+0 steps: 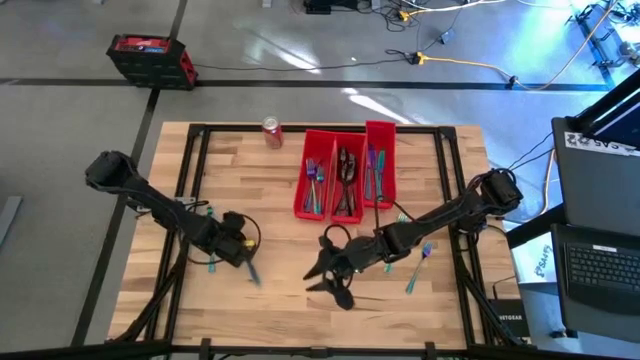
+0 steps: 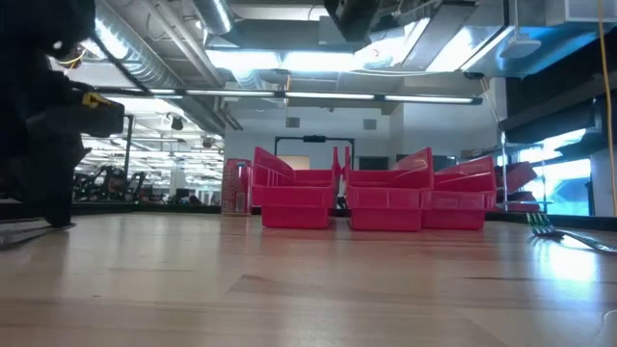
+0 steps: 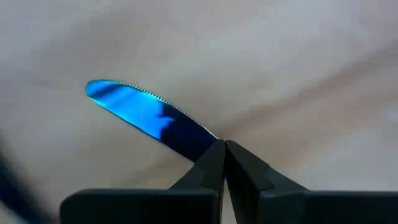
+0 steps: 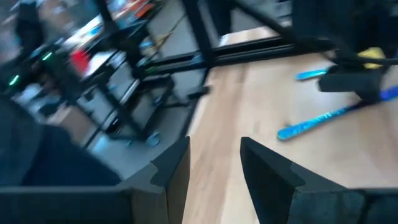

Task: Sort silverware
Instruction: Put the right purple table knife into the right red bin

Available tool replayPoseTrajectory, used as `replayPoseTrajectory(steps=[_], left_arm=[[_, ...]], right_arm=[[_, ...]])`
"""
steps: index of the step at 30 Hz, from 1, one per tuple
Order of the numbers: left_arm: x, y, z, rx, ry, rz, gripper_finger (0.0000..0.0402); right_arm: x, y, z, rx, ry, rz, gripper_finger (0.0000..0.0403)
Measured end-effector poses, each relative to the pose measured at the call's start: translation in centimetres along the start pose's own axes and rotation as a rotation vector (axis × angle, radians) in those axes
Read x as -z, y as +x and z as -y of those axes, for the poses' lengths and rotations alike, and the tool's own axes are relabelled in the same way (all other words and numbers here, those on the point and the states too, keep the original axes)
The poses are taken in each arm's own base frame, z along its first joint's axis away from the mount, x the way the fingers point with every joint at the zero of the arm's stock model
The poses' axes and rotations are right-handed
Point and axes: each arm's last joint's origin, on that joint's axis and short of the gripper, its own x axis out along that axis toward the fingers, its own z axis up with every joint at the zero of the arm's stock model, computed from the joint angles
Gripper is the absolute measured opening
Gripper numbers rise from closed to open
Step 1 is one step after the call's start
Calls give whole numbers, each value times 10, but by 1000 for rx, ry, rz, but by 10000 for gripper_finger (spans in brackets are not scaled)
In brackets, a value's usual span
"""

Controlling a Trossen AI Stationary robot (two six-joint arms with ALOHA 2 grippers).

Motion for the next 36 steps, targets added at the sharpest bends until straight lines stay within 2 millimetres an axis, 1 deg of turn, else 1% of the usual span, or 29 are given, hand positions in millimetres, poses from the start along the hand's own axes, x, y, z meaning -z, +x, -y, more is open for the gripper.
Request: replayPoseTrajectory(steps=[3, 5, 7, 10, 13, 17, 21, 24, 27, 30, 32, 36], left_arm=[[4, -1, 9, 99, 0, -26, 0], [7, -2, 16, 171, 7, 2, 0], [9, -4, 23, 247, 58, 53, 0], [9, -14, 35, 319, 63, 143, 0], [8, -19, 39, 327, 87, 177, 0], [8, -25, 45, 346, 170, 209, 0], [14, -29, 47, 354, 345, 185, 0], [25, -32, 46, 374, 510, 133, 0], [39, -36, 44, 406, 681, 93, 0], [47, -40, 44, 435, 796, 106, 0], [51, -42, 44, 450, 856, 130, 0], [63, -49, 51, 554, 1091, 217, 0]], right_arm=[[4, 0, -10, -90, -112, -33, 127], [7, 1, -17, -111, -196, -37, 127], [9, 1, -23, -119, -244, -36, 127], [11, 2, -27, -103, -251, -29, 127], [11, 2, -26, -68, -249, -21, 127], [11, 2, -27, -34, -119, -15, 127], [18, 8, -23, 30, -145, -16, 127], [25, 20, -19, 29, -196, 8, 127], [27, 35, -18, 32, -200, 14, 127], [24, 45, -24, 45, -195, 32, 127], [20, 48, -30, 68, -196, 57, 127], [13, 50, -38, 157, -157, 115, 127]])
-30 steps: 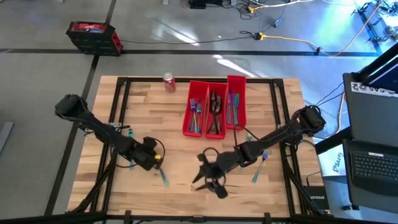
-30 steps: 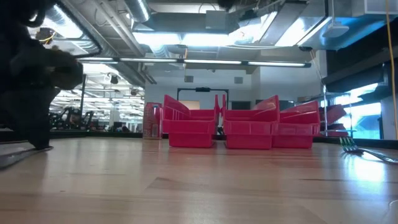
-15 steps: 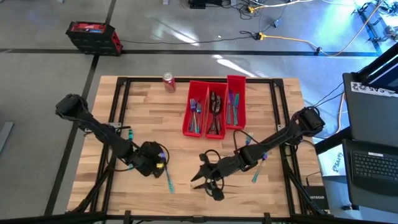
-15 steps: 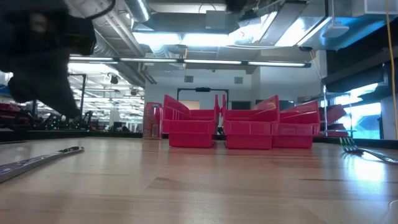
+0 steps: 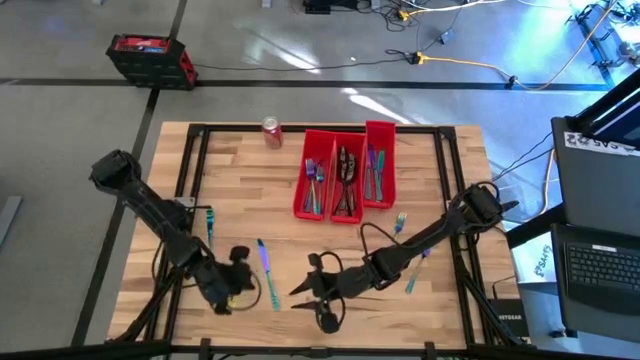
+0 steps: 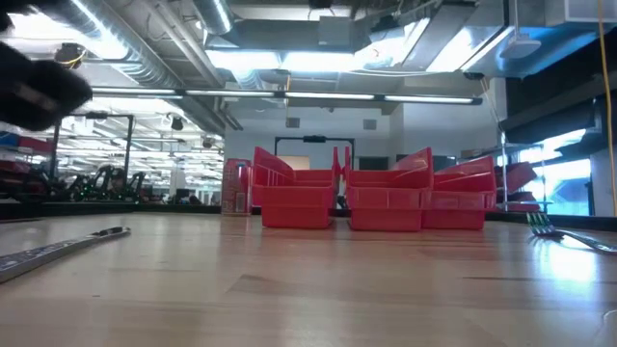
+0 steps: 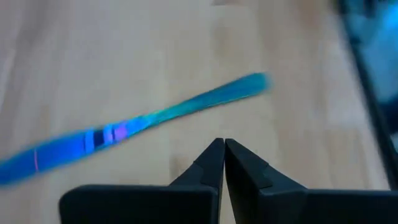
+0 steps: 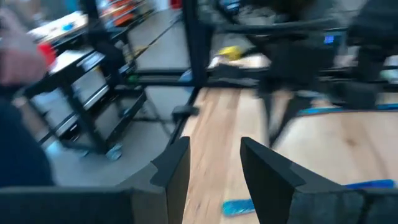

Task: Sort silverware
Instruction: Put the right purple table knife into the right red bin

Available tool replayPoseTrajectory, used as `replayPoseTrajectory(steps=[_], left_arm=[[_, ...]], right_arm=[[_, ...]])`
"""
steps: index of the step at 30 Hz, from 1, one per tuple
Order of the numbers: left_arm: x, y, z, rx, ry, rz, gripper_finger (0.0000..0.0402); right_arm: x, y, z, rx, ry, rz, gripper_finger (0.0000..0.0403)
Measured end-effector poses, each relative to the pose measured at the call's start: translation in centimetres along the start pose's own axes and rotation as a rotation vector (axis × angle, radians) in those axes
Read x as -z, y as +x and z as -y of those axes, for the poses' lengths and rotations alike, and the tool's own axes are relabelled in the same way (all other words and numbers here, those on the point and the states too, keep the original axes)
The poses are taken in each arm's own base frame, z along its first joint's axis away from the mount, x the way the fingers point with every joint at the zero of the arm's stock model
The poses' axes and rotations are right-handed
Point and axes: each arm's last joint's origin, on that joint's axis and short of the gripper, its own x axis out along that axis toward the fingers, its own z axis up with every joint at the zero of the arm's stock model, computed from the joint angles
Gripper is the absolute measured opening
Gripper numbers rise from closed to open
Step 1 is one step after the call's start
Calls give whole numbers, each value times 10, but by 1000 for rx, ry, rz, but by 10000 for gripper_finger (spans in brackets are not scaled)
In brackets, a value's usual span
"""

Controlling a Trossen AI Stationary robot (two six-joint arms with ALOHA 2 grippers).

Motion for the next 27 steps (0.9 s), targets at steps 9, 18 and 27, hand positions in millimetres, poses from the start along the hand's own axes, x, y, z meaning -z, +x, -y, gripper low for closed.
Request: replayPoseTrajectory(steps=[9, 18, 27], left_arm=[[4, 24, 13, 50, 178, 31, 0], [-8, 62, 34, -3, 423, -1, 0], [-14, 75, 31, -139, 479, -1, 0]], right_arm=[[-2, -6, -19, 205, 29, 79, 127], [3, -11, -37, 179, 25, 75, 127], [7, -16, -51, 170, 31, 65, 127]])
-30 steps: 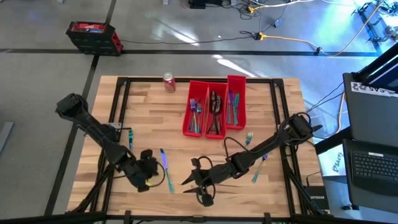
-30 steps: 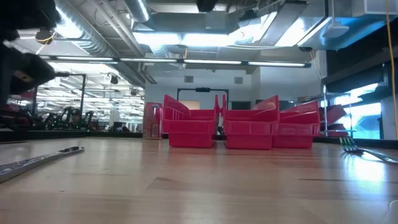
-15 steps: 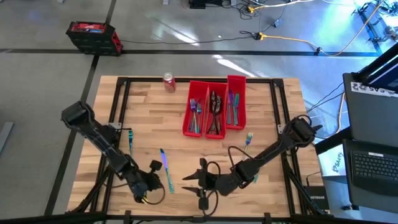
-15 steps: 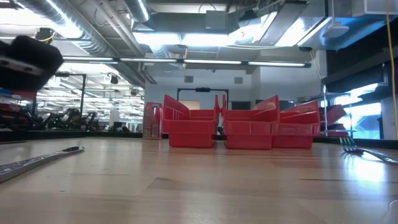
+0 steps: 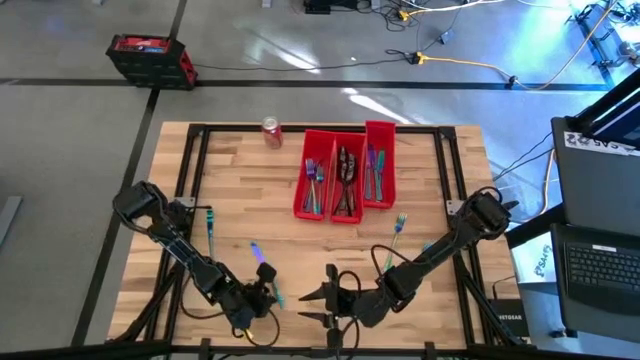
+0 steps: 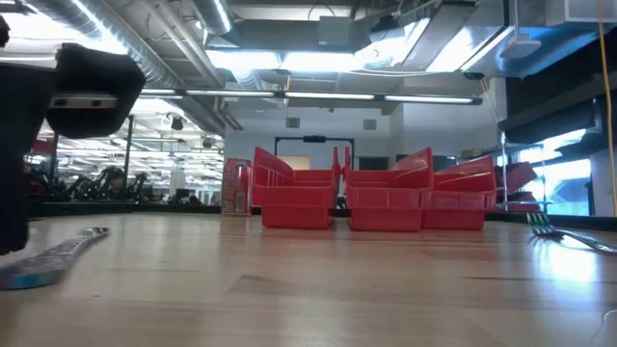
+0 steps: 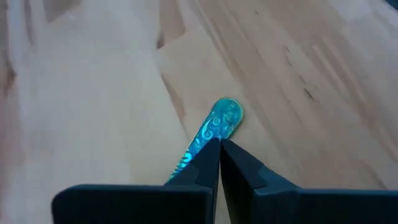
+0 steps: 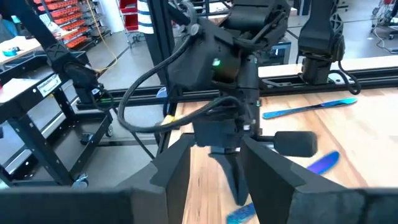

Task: Sort silverware
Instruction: Put the right purple table knife into the right red bin

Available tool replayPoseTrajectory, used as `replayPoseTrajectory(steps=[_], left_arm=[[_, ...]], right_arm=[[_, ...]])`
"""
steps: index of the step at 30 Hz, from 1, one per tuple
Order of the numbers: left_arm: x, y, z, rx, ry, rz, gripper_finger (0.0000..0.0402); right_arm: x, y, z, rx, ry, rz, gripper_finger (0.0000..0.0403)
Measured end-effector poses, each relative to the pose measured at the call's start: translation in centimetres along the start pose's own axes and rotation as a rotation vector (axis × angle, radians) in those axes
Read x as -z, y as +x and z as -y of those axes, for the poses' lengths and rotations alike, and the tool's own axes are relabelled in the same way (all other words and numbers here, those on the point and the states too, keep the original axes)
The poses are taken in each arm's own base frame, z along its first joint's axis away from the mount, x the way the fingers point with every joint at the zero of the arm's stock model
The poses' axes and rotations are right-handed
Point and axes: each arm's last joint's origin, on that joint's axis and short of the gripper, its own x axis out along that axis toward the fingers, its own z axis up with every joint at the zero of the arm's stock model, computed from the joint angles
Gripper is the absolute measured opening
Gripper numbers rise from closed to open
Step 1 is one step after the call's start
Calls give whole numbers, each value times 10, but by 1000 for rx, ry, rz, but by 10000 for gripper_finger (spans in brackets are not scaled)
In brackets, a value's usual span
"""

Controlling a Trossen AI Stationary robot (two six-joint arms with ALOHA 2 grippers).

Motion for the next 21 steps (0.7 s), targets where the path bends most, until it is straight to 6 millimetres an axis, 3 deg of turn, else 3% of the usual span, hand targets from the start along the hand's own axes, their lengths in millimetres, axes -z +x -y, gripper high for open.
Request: replayPoseTrajectory(steps=[15, 21], left_arm=[[-2, 2, -3, 43, 33, 11, 0], [-3, 8, -17, -2, -5, 7, 0]], right_arm=[[1, 0, 1, 7, -7, -11, 127], [1, 0, 1, 6, -7, -12, 127]])
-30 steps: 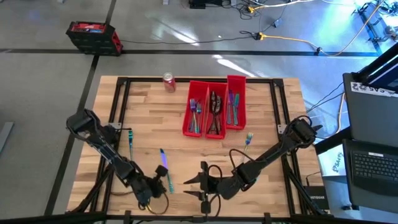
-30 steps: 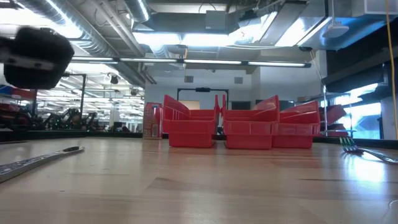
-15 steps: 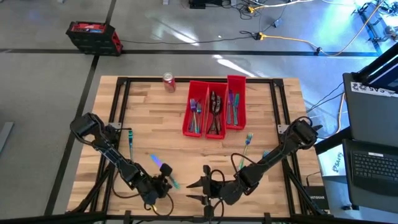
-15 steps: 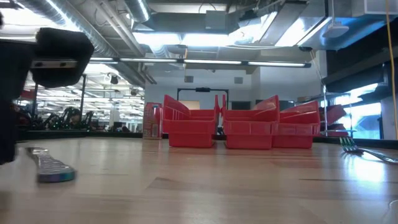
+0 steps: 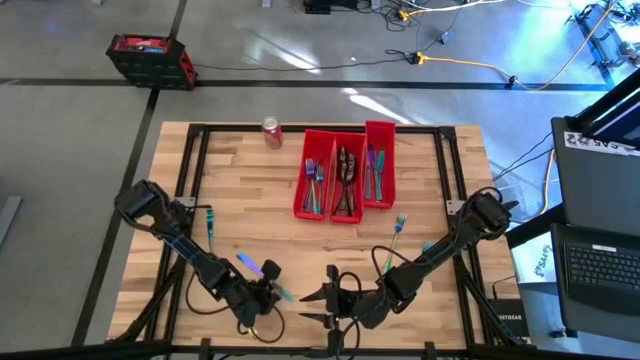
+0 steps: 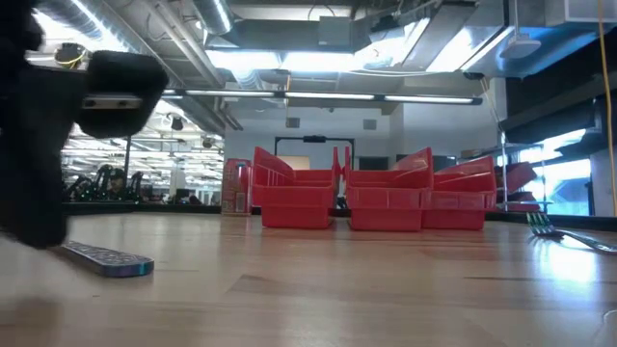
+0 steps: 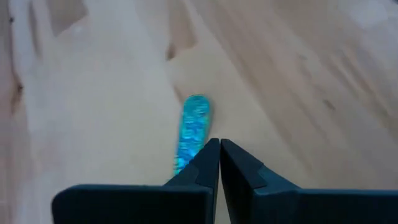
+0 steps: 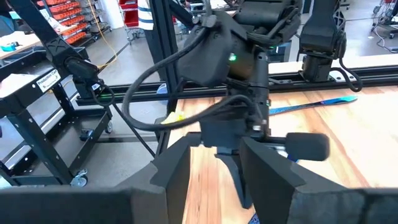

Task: Sort silverware
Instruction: Put the right purple table knife into the right red bin

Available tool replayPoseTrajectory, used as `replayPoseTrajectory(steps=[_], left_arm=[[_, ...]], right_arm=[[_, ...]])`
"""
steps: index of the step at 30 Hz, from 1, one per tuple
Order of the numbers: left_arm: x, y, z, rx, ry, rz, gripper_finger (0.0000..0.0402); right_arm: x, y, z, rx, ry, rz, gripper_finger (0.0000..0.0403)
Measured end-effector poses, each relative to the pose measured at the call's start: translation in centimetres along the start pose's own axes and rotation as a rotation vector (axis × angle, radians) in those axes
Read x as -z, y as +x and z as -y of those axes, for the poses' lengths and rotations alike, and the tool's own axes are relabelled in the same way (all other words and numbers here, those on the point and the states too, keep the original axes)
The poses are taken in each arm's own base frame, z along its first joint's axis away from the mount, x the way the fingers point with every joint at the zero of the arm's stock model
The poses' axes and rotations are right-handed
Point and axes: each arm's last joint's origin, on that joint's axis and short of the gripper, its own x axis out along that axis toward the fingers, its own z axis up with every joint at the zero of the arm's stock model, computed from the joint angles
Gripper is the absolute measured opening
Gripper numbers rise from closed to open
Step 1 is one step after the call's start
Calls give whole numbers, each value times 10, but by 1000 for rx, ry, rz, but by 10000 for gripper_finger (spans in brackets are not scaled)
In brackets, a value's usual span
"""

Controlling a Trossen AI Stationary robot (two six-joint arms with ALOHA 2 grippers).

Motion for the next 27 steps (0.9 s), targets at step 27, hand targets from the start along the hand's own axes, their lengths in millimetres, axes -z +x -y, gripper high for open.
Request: replayPoseTrajectory(steps=[27], left_arm=[[-2, 17, -33, 134, 18, 8, 0]], right_arm=[[2, 0, 1, 6, -14, -24, 127]])
